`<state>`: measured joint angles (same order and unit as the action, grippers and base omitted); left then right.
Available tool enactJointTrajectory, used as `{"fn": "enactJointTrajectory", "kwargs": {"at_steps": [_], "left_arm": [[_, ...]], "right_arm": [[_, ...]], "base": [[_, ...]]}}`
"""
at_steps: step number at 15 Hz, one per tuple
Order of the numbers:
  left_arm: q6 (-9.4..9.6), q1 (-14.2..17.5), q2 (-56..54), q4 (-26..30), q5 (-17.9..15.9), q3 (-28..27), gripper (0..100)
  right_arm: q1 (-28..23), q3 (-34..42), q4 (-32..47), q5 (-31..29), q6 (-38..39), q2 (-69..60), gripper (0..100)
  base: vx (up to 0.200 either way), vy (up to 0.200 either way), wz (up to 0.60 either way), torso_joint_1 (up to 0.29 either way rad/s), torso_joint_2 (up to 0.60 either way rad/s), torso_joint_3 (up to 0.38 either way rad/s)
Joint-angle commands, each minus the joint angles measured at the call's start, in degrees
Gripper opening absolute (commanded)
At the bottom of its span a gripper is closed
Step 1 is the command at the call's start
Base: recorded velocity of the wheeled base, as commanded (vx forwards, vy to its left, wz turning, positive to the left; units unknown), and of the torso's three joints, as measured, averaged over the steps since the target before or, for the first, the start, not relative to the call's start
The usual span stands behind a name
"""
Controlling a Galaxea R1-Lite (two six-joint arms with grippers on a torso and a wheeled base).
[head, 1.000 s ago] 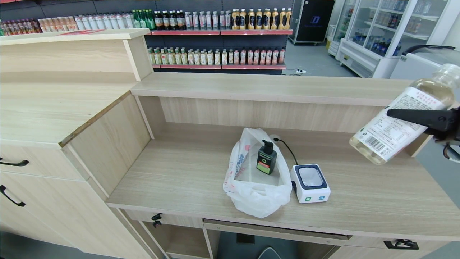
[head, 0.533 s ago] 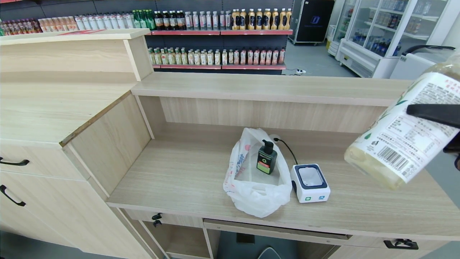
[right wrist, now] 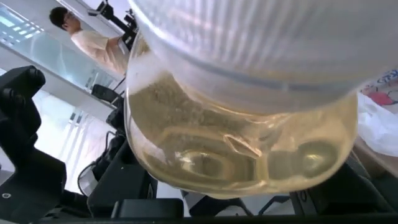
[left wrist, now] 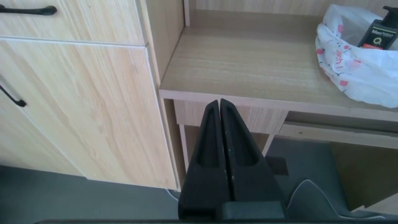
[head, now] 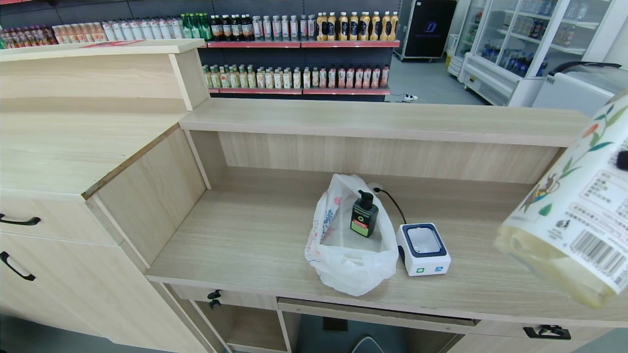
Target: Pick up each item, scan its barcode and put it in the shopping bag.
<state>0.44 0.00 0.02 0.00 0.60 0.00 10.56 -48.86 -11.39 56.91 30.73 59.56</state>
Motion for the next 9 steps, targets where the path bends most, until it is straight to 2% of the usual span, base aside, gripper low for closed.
{"fn": "enactJointTrajectory", "kwargs": {"at_steps": [1, 3, 9], "left_arm": [[0.0, 0.0, -0.02, 0.0, 0.02, 0.0, 0], [0.0, 0.0, -0.02, 0.0, 0.02, 0.0, 0], [0.0, 0.0, -0.02, 0.0, 0.02, 0.0, 0]], "right_arm": [[0.78, -0.45, 3.21, 0.05, 0.12, -3.49, 0], [1.31, -0.89, 7.34, -0.04, 0.21, -5.77, 0], [3.42, -7.13, 7.61, -0.57, 0.21, -0.06, 0]], "base": [[0.0, 0.0, 0.0, 0.0, 0.0, 0.0], [0.0, 0.0, 0.0, 0.0, 0.0, 0.0], [0.0, 0.0, 0.0, 0.0, 0.0, 0.0]]}}
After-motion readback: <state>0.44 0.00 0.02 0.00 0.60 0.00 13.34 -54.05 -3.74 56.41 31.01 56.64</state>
